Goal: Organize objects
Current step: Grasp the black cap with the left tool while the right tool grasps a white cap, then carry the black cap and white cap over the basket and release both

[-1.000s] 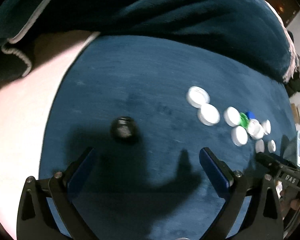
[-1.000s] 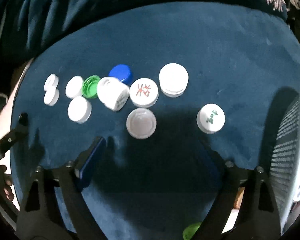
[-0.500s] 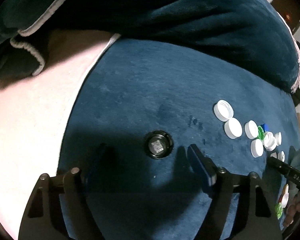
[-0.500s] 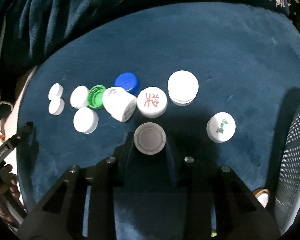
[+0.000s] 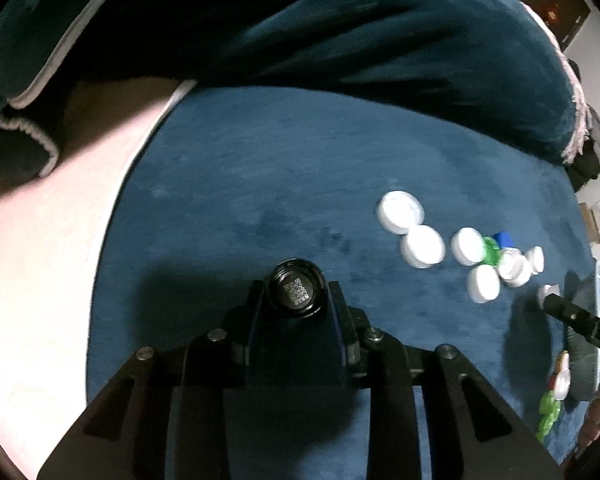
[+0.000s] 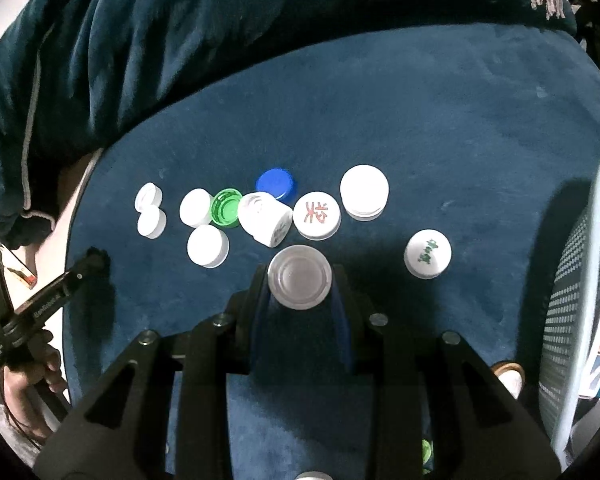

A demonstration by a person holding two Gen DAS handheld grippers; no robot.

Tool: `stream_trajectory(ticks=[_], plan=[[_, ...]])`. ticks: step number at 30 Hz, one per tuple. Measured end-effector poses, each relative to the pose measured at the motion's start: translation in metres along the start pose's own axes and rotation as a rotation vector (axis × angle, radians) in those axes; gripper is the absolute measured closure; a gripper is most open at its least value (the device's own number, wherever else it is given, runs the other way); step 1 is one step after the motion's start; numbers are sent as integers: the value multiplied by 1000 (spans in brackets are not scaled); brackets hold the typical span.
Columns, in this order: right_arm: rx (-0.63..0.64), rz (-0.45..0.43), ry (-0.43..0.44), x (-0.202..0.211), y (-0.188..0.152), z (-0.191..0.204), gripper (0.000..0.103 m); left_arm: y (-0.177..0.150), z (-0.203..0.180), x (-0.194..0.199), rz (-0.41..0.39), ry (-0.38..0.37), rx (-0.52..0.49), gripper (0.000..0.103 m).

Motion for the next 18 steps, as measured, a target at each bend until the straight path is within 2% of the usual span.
stream_trajectory(ticks=[11, 18], plan=[[-45, -89, 21, 47, 0, -7, 72, 9, -102, 37, -73, -124, -127, 73], [-175, -200, 25, 116, -13, -55, 72, 2, -181, 65, -78, -242, -215, 73]])
Point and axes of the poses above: each gripper's, at about its wrist camera, not at the fingertips, and x roughly against the way its jaws point, z to its left, y to its top, the point moved 5 cm from there along -x, roughly the way its jaws point, and after that the axes turned 5 degrees about z, right-handed, at the moved point
